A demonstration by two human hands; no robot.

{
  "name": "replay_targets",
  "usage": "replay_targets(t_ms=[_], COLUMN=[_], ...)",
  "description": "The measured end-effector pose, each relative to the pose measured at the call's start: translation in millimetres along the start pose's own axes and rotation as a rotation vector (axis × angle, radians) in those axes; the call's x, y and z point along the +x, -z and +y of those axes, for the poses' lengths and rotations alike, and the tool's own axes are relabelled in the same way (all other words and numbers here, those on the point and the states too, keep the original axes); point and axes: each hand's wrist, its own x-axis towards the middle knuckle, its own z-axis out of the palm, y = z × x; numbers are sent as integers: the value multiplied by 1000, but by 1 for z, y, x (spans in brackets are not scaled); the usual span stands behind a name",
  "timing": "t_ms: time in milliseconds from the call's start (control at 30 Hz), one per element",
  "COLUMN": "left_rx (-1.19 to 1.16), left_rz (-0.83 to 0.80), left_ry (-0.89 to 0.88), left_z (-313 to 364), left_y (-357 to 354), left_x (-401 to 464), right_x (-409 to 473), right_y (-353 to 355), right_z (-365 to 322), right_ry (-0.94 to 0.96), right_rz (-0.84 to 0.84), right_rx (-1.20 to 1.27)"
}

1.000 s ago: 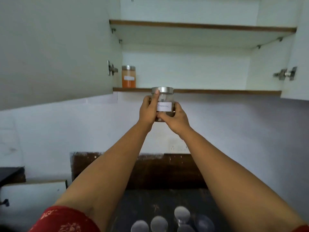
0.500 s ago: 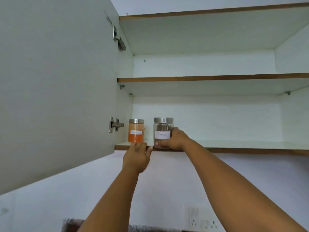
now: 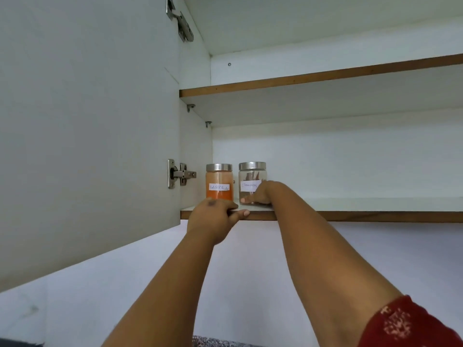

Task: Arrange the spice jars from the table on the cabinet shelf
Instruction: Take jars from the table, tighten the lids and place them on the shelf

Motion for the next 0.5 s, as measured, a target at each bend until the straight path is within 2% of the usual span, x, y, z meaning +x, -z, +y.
replay_targets(t_ms=[67, 167, 333, 500], left_rx=[-70, -167, -76, -81], left_rz=[14, 56, 76, 85], left_ry=[6, 8, -32, -38], left_z=[-4, -9, -13, -15], left_y=[-5, -9, -20, -22], left_x=[-1, 2, 2, 4], right_x=[5, 13, 16, 15], right_y=[-10, -8, -14, -13], right_z=[2, 3, 5, 4], right_ry=[-2, 27, 52, 59], right_rz=[51, 34, 35, -1], right_rx=[22, 25, 5, -38])
